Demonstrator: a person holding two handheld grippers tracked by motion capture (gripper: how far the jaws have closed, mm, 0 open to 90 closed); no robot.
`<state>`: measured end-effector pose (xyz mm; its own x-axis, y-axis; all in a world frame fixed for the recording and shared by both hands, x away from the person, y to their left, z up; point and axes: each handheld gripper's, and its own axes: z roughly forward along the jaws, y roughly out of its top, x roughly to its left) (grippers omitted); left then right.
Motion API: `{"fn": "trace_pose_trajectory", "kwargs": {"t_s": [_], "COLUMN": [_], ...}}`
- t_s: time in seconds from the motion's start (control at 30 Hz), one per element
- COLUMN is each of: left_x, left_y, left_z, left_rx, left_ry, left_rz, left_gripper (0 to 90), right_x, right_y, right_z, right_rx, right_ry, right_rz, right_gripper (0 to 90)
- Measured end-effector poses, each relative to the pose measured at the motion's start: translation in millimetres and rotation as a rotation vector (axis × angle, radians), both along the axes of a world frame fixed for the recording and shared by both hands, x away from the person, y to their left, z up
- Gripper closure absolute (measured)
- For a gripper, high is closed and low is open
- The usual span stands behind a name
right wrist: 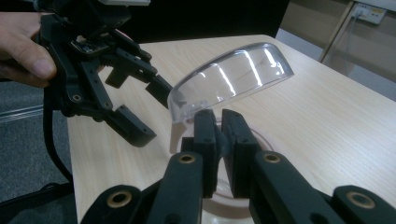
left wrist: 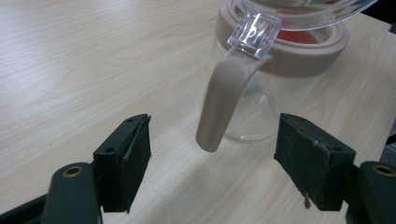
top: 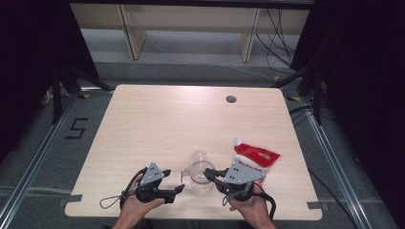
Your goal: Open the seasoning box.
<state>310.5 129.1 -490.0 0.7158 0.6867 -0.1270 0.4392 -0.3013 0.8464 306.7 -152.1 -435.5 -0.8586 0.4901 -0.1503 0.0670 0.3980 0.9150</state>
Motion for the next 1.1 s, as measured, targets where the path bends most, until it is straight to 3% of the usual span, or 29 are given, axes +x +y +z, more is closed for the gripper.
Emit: {"fn": "trace_pose_trajectory", "kwargs": {"t_s": [0.03,0.3,0.4,0.43,0.47,0.6,0.67,0.77,0.83,0.9,0.93,1.1], "left_x": [0.4,0.2,0.5,0.8,1.7,1.3,1.7,2.5,4.0,4.3,4.7,6.0], "left_y": [0.4,-1.6,-0.6,0.0,2.7,2.0,3.4,4.4,7.9,8.1,9.8,10.9], "left_z": [-0.2,-4.4,-4.7,-5.5,-4.6,-6.2,-6.0,-6.7,-7.4,-8.3,-7.9,-10.7], "left_rx": [0.006,0.029,0.029,0.024,0.055,0.017,0.03,0.025,0.033,0.012,0.029,-0.003], "left_ry": [0.003,-0.003,0.021,0.017,0.012,0.024,0.027,0.028,0.03,0.043,0.051,0.062], "left_rz": [-0.006,-0.017,-0.007,-0.002,-0.014,0.007,0.004,0.012,0.012,0.04,0.038,0.053], "left_gripper": [26.2,25.5,23.7,23.5,23.0,22.8,22.7,22.7,22.9,22.9,22.9,22.9], "right_x": [-1.5,-1.6,-2.0,-2.6,-2.4,-2.1,-1.0,-2.7,-2.1,-2.6,-3.8,-2.7], "right_y": [1.5,9.4,13.7,14.7,16.6,19.8,22.5,25.8,27.6,29.0,29.3,30.4], "right_z": [0.2,0.7,0.3,0.7,0.5,1.0,0.0,-1.2,-2.2,-2.5,-2.8,-3.1], "right_rx": [0.004,0.007,0.008,0.003,0.009,0.005,0.0,0.005,0.001,0.003,0.003,-0.007], "right_ry": [0.03,0.034,0.019,0.033,0.024,0.03,0.001,0.029,0.024,0.028,0.039,0.03], "right_rz": [0.002,0.027,0.031,0.042,0.044,0.057,0.061,0.061,0.065,0.073,0.061,0.083], "right_gripper": [84.8,84.1,84.0,84.0,84.0,83.7,83.7,83.3,83.1,83.0,82.9,82.6]}}
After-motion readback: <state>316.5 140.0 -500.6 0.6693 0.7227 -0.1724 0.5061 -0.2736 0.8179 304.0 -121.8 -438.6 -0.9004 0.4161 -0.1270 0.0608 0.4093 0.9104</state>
